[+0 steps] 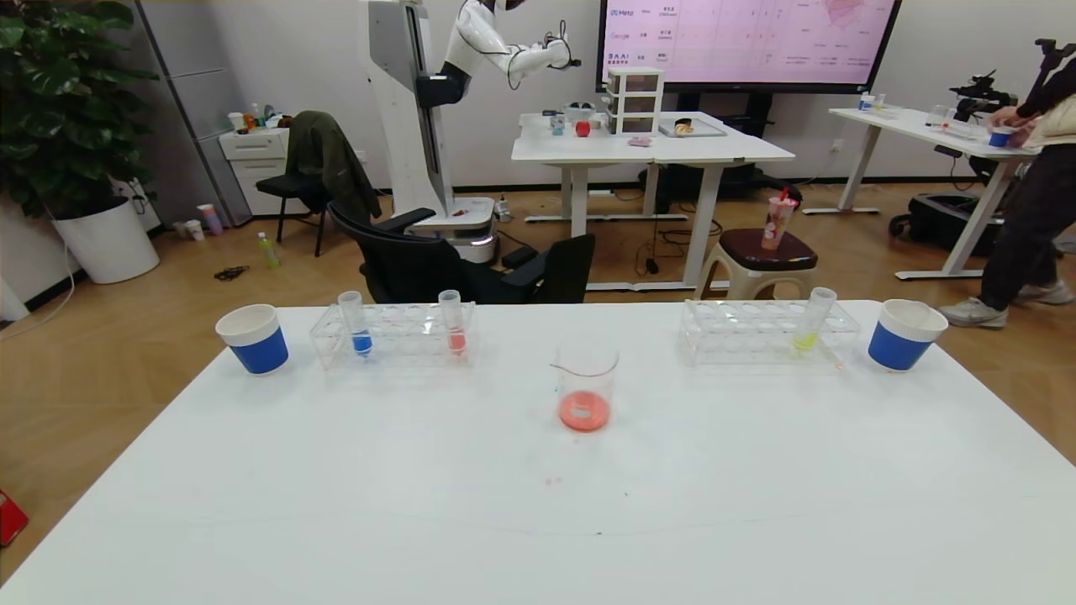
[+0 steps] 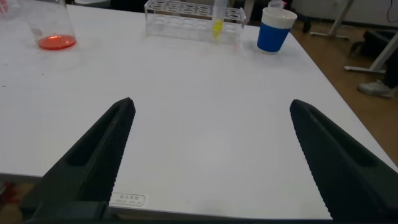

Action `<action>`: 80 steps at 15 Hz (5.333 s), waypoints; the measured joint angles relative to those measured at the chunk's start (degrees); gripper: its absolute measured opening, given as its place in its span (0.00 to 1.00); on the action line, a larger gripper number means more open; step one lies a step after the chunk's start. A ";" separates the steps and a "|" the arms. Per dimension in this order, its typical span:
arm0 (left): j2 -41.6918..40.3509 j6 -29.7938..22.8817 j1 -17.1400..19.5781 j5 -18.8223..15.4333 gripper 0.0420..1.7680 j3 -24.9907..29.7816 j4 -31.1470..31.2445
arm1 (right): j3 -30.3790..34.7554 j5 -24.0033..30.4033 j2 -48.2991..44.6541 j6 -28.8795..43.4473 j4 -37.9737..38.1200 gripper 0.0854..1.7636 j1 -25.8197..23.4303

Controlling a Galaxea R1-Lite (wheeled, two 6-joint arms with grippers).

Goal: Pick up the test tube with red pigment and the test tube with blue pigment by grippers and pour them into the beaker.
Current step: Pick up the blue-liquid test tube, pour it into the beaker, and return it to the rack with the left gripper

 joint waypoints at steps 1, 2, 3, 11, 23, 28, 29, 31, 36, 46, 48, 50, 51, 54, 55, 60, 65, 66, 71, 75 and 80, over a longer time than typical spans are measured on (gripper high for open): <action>0.00 0.02 0.00 -0.20 0.99 -0.30 0.09 | 0.00 0.00 0.00 0.00 0.00 0.98 0.00; 0.15 0.02 -0.05 -0.61 0.99 -2.01 0.05 | 0.00 -0.02 0.00 0.00 0.00 0.98 0.00; 0.87 -0.02 -0.10 -1.10 0.99 -4.24 -0.09 | 0.00 -0.02 0.00 0.02 0.00 0.98 0.00; 33.26 -1.96 -1.51 -1.68 0.99 -26.06 -12.20 | 0.00 -0.02 0.00 0.00 0.00 0.98 0.00; 93.43 -2.26 1.21 -1.44 0.99 -29.16 -62.87 | 0.00 -0.02 0.00 0.00 0.00 0.98 0.00; 109.50 -2.97 2.45 -1.38 0.99 -26.82 -80.42 | 0.00 -0.02 0.00 0.02 0.00 0.98 0.00; 112.36 -3.08 2.54 -1.40 0.99 -26.40 -83.62 | 0.00 0.00 0.00 0.00 0.00 0.98 0.00; 117.38 -3.22 2.54 -1.40 0.99 -26.21 -86.74 | 0.00 0.00 0.00 0.00 0.00 0.98 0.00; 122.76 -3.39 1.82 -1.16 0.99 -32.46 -87.07 | 0.00 0.00 0.00 0.02 -0.02 0.98 0.00; 133.07 -3.25 0.99 0.00 0.99 -52.42 -82.43 | 0.00 0.00 0.00 0.00 0.00 0.98 0.00; 134.25 -3.39 1.04 0.02 0.99 -53.41 -82.47 | 0.00 0.00 0.00 0.00 0.00 0.98 -0.02; 134.78 -3.39 1.04 0.00 0.99 -54.25 -82.47 | 0.00 0.00 0.00 0.00 0.00 0.98 -0.02; 134.94 -3.39 1.04 -0.05 0.99 -54.58 -82.47 | 0.00 0.00 0.00 0.02 0.00 0.98 0.02; 135.08 -3.47 0.94 0.00 0.77 -54.82 -82.74 | 0.00 -0.02 0.00 0.02 0.00 0.98 0.00; 135.08 -3.47 0.88 0.00 0.54 -54.85 -82.76 | 0.00 -0.02 0.00 0.02 0.00 0.98 0.00; 134.86 -3.30 0.52 0.09 0.27 -54.85 -82.69 | 0.00 -0.02 0.00 0.00 0.00 0.98 -0.02; 132.60 -3.00 -0.18 0.33 0.27 -54.99 -80.07 | 0.00 0.00 0.00 0.02 0.00 0.98 -0.02; 131.57 -2.95 -0.38 0.33 0.27 -55.32 -78.52 | 0.00 0.00 0.00 0.02 0.00 0.98 0.02; 122.78 -2.97 -0.71 0.16 0.27 -58.51 -67.35 | 0.00 -0.02 0.00 0.00 0.00 0.98 -0.02; 117.99 -2.97 -1.56 -0.68 0.27 -59.39 -64.52 | 0.00 0.00 0.00 0.00 -0.02 0.98 0.00; 115.12 -2.67 -8.87 -1.51 0.27 -63.33 -60.09 | 0.00 -0.02 0.00 0.00 0.00 0.98 0.00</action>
